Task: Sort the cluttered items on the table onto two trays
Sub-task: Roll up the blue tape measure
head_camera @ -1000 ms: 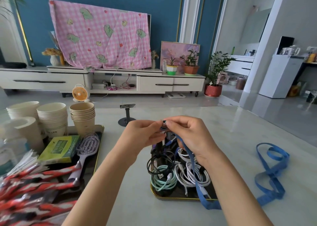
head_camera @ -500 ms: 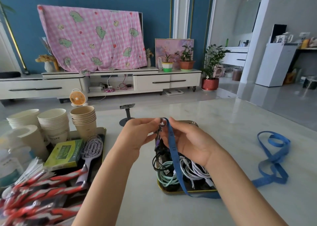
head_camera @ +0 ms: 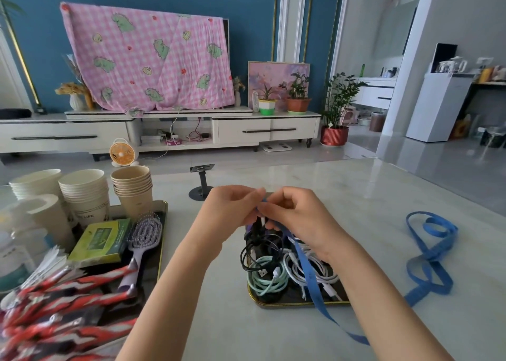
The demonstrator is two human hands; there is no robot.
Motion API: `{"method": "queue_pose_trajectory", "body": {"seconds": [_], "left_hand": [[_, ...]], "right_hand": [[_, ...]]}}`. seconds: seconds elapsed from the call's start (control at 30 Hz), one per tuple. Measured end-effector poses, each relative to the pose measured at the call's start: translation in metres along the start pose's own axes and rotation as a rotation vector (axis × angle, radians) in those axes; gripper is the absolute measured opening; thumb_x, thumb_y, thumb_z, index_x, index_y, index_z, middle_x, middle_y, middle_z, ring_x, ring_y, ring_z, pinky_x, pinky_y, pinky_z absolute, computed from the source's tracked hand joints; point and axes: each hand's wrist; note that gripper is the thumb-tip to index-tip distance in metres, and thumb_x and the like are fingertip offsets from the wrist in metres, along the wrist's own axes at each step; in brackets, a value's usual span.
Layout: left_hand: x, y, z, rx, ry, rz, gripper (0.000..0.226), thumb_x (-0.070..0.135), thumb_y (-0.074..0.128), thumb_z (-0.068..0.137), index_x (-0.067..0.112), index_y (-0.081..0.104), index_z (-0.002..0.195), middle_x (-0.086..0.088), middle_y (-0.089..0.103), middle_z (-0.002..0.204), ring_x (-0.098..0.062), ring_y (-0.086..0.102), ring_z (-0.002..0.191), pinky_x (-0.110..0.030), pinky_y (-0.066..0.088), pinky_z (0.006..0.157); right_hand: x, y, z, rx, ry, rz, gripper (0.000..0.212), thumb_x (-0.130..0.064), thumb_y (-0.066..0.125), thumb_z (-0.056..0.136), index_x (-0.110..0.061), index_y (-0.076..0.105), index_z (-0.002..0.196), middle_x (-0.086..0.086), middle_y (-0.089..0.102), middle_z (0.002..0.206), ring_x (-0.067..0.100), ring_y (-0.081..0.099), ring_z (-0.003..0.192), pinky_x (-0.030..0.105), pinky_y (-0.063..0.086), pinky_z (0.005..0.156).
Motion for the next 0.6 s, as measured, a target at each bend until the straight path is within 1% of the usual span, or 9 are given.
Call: {"method": "queue_pose_trajectory", "body": {"seconds": [0.07, 0.17, 0.23, 0.33, 0.4, 0.43, 0.5, 0.53, 0.6], "left_hand": [[-0.002, -0.001, -0.001, 0.003, -0.005, -0.003, 0.013, 0.023, 0.065, 0.086, 0.014, 0.072, 0.079, -0.015, 0.073, 0.087, -0.025, 0.068, 0.086, -0.034, 0.055, 0.086], [-0.003, -0.005, -0.001, -0.038, -0.068, -0.089, 0.014, 0.019, 0.066, 0.084, 0.006, 0.071, 0.085, -0.014, 0.073, 0.087, -0.019, 0.069, 0.079, -0.03, 0.057, 0.08], [-0.003, -0.008, -0.002, -0.063, -0.1, -0.155, 0.011, 0.012, 0.064, 0.086, 0.004, 0.071, 0.086, -0.01, 0.073, 0.08, -0.014, 0.069, 0.069, -0.025, 0.058, 0.072], [-0.003, -0.012, -0.002, -0.054, -0.114, -0.21, 0.01, 0.004, 0.06, 0.087, 0.005, 0.069, 0.082, -0.005, 0.072, 0.068, -0.012, 0.069, 0.061, -0.021, 0.058, 0.063], [-0.003, -0.016, -0.001, -0.069, -0.128, -0.2, 0.012, 0.003, 0.06, 0.087, 0.005, 0.068, 0.079, -0.006, 0.072, 0.066, -0.011, 0.069, 0.06, -0.02, 0.057, 0.06], [-0.003, -0.019, -0.001, -0.096, -0.145, -0.18, 0.011, 0.004, 0.06, 0.087, 0.005, 0.069, 0.079, -0.007, 0.072, 0.068, -0.011, 0.069, 0.061, -0.019, 0.056, 0.059], [-0.002, -0.028, 0.0, -0.177, -0.202, -0.139, 0.008, 0.007, 0.062, 0.085, 0.003, 0.07, 0.085, -0.011, 0.072, 0.073, -0.013, 0.07, 0.065, -0.019, 0.056, 0.059], [-0.002, -0.032, 0.0, -0.216, -0.228, -0.125, 0.011, 0.008, 0.063, 0.083, 0.001, 0.069, 0.089, -0.012, 0.072, 0.075, -0.014, 0.07, 0.066, -0.019, 0.055, 0.058], [-0.002, -0.04, 0.0, -0.291, -0.254, -0.123, 0.027, 0.012, 0.066, 0.076, -0.001, 0.064, 0.1, -0.015, 0.071, 0.078, -0.017, 0.07, 0.067, -0.019, 0.055, 0.058]], "right_hand": [[-0.003, 0.004, -0.002, 0.044, -0.129, -0.208, 0.011, -0.018, 0.068, 0.084, -0.008, 0.064, 0.081, 0.005, 0.068, 0.07, 0.013, 0.064, 0.06, 0.027, 0.054, 0.062], [-0.007, 0.01, -0.006, 0.084, -0.275, -0.455, 0.004, -0.012, 0.062, 0.085, -0.011, 0.058, 0.086, 0.006, 0.065, 0.076, 0.017, 0.06, 0.065, 0.028, 0.049, 0.061], [-0.007, 0.015, -0.007, 0.097, -0.351, -0.573, 0.01, -0.011, 0.058, 0.087, -0.015, 0.053, 0.095, 0.004, 0.062, 0.084, 0.017, 0.058, 0.072, 0.028, 0.047, 0.063], [-0.005, 0.022, -0.006, 0.112, -0.379, -0.649, 0.029, -0.012, 0.055, 0.09, -0.013, 0.051, 0.119, 0.003, 0.06, 0.108, 0.016, 0.056, 0.095, 0.027, 0.047, 0.08], [-0.004, 0.022, -0.005, 0.077, -0.359, -0.646, 0.04, -0.014, 0.055, 0.092, -0.013, 0.049, 0.131, 0.001, 0.054, 0.112, 0.013, 0.054, 0.097, 0.025, 0.045, 0.087], [-0.005, 0.021, -0.005, 0.048, -0.356, -0.634, 0.038, -0.016, 0.056, 0.092, -0.015, 0.052, 0.13, -0.002, 0.051, 0.106, 0.01, 0.052, 0.09, 0.019, 0.044, 0.084], [-0.008, 0.019, -0.006, -0.022, -0.344, -0.598, 0.028, -0.018, 0.061, 0.089, -0.019, 0.062, 0.118, -0.004, 0.049, 0.096, 0.002, 0.047, 0.075, 0.006, 0.038, 0.073], [-0.009, 0.018, -0.007, -0.054, -0.33, -0.576, 0.024, -0.018, 0.063, 0.087, -0.02, 0.066, 0.111, -0.003, 0.05, 0.094, 0.001, 0.047, 0.072, 0.005, 0.037, 0.069], [-0.01, 0.016, -0.007, -0.092, -0.304, -0.541, 0.015, -0.02, 0.07, 0.082, -0.022, 0.07, 0.098, -0.004, 0.052, 0.09, 0.0, 0.047, 0.068, 0.006, 0.036, 0.065]]}}
Point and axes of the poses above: each hand's wrist, its own z-axis towards the middle knuckle, its own y-axis out of the palm, x = y × z
